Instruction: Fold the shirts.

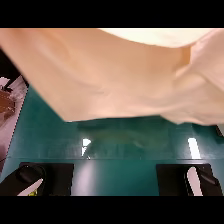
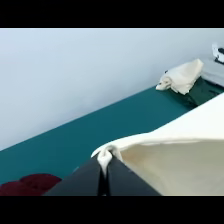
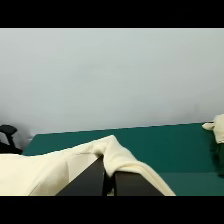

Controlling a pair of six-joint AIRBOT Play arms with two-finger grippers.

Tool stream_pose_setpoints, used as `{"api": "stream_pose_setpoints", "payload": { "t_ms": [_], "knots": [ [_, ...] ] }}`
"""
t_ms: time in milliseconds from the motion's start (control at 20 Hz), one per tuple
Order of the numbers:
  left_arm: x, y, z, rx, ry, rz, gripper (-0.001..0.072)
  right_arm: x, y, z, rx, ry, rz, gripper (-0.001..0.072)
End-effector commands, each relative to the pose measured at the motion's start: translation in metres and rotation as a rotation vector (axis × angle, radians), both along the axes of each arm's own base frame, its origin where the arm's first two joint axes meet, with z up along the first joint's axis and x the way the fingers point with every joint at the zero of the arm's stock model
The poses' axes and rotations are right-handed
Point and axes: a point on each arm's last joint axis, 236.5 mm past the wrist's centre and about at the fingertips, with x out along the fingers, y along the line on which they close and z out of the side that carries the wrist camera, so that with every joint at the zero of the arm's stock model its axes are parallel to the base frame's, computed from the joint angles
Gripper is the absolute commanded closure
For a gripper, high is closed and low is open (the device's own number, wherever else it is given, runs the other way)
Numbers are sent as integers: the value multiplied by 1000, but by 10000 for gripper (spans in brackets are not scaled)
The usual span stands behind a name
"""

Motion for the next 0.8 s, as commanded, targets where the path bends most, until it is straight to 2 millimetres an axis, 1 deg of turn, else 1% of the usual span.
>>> {"api": "stream_pose_setpoints", "payload": {
  "t_ms": [0,50,100,150,200,250,300,350,400,450,500,600,650,700,750],
  "knots": [
    [-35,25,24,-20,-71,19,684,-36,-5,-1,-37,87,-122,686],
    [-34,26,20,-1,-59,26,684,-30,-7,-6,-12,129,-126,686],
    [-24,23,6,26,-15,35,684,-16,-13,-17,20,184,-123,685],
    [-5,13,-19,66,59,37,684,7,-20,-33,81,247,-95,685],
    [19,-1,-51,115,141,35,685,33,-29,-49,159,283,-45,685],
    [47,-19,-89,162,229,22,685,57,-42,-60,269,273,-1,685],
    [71,-36,-123,198,293,11,685,80,-63,-71,379,238,16,686],
    [97,-52,-155,236,330,3,685,106,-93,-96,496,231,-7,688],
    [119,-65,-180,272,339,-5,685,129,-111,-132,589,276,-9,687],
    [142,-77,-202,320,337,-12,686,155,-112,-178,653,364,25,688],
    [163,-85,-221,364,338,-9,686,182,-99,-224,685,465,76,688],
    [203,-99,-254,437,328,6,687,231,-72,-307,692,642,105,689],
    [220,-100,-271,456,336,18,687,254,-58,-340,681,710,127,689],
    [241,-95,-290,437,361,45,687,278,-41,-370,666,778,166,689],
    [262,-85,-307,387,392,84,688,301,-29,-393,651,828,202,689]
  ]
}}
